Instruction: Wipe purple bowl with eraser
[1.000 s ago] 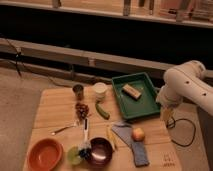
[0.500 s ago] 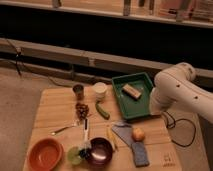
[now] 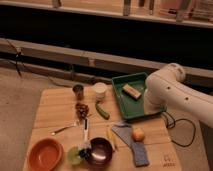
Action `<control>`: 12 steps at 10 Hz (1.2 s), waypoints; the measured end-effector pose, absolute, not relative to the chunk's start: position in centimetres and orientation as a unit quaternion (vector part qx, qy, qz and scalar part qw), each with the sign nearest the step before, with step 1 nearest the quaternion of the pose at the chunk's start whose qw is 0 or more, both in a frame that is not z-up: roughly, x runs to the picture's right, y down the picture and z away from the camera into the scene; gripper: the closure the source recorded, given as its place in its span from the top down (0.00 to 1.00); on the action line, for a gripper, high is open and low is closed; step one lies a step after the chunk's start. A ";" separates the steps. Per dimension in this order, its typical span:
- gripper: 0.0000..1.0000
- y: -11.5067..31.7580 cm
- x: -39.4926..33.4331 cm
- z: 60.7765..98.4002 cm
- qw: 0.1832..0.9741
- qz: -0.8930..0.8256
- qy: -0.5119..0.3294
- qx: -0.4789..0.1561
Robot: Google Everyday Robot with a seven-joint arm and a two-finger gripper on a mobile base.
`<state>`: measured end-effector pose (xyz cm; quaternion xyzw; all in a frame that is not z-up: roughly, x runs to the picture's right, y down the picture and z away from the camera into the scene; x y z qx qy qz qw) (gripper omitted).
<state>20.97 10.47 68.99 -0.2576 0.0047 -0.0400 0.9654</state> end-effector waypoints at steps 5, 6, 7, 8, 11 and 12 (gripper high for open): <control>0.59 7.2 22.6 71.9 0.963 -0.001 0.027 -0.269; 0.71 6.3 22.4 73.0 0.961 0.000 0.025 -0.275; 0.77 6.0 22.2 73.6 0.960 -0.001 0.024 -0.280; 0.80 5.6 21.9 74.5 0.957 -0.001 0.021 -0.288; 0.80 5.4 20.2 76.7 0.953 -0.011 0.013 -0.303; 0.80 5.5 20.1 77.4 0.951 -0.013 0.013 -0.307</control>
